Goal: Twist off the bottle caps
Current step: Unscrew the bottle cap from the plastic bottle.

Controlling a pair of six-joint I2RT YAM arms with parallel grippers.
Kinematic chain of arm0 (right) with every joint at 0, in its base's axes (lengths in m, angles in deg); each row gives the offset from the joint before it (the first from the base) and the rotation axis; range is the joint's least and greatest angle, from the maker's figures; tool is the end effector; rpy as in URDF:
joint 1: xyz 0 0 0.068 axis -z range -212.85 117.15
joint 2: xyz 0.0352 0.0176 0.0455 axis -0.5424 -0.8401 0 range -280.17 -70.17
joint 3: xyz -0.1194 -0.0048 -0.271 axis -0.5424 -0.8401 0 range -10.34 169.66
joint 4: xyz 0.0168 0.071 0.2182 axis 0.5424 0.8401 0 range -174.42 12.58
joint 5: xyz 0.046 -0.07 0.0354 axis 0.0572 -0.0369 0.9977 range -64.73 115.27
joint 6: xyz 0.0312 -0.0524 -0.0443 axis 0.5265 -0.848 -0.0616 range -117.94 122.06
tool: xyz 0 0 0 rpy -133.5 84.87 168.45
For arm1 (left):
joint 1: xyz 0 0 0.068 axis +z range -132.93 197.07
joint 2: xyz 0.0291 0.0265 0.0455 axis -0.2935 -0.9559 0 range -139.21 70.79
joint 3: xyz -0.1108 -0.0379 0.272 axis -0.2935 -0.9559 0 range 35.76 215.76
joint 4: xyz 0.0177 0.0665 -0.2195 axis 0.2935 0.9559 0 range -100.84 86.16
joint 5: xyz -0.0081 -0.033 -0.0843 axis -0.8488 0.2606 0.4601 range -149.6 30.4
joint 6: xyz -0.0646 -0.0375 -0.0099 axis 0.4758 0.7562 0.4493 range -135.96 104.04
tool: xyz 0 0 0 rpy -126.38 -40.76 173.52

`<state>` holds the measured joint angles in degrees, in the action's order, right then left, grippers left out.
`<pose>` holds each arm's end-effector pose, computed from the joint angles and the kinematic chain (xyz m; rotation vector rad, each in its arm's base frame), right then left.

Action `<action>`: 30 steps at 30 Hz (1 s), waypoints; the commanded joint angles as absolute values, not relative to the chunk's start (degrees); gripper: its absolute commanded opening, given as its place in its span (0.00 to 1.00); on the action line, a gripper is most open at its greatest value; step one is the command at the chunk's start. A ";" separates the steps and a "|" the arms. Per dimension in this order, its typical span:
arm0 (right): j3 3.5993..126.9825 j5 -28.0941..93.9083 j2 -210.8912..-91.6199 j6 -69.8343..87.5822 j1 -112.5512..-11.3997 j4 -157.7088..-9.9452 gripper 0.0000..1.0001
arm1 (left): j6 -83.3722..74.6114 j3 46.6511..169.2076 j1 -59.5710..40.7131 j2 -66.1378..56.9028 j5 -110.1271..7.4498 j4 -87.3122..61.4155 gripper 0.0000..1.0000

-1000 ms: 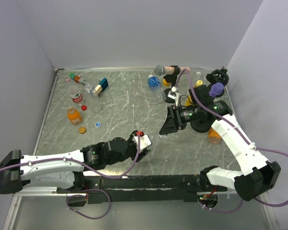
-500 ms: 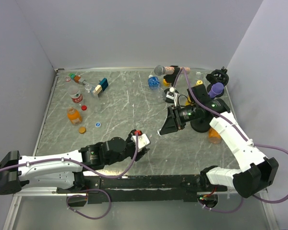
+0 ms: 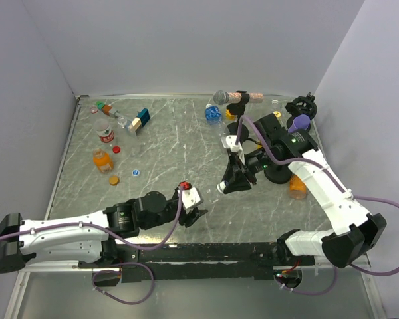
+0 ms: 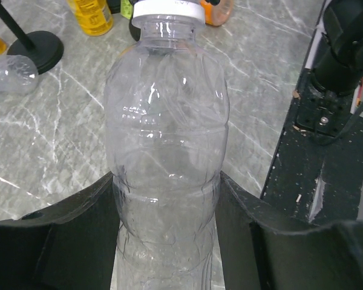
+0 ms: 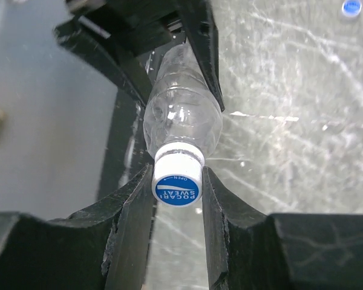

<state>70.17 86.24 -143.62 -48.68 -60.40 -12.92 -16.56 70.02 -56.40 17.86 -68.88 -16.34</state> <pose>0.1387 0.1351 0.3806 -1.6507 1.5526 1.1931 0.0663 -0.1876 0.3015 1.0246 1.5566 -0.7545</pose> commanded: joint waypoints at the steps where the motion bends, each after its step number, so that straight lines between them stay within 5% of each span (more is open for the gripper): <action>1: 70.86 89.52 -142.50 -61.93 -61.24 -12.89 0.20 | -16.40 69.42 -56.14 20.16 -66.54 -16.65 0.01; 5: 71.66 88.11 -143.56 -56.42 -61.24 -14.19 0.27 | -16.40 67.93 -56.06 21.48 -66.81 -17.35 0.01; 12: 72.88 87.23 -142.68 -39.89 -61.15 -20.00 0.72 | -16.40 67.49 -55.88 21.39 -66.81 -17.96 0.01; 14: 75.07 86.79 -143.12 -35.14 -61.15 -19.30 0.78 | -16.31 67.58 -55.88 21.39 -66.98 -17.61 0.01; 22: 69.92 75.22 -139.62 -2.30 -57.46 -26.40 0.94 | -14.29 68.45 -55.88 21.92 -71.10 -16.38 0.01; 30: 66.12 75.19 -139.34 6.89 -57.46 -23.87 0.90 | -15.26 71.17 -55.88 18.32 -73.48 -17.17 0.01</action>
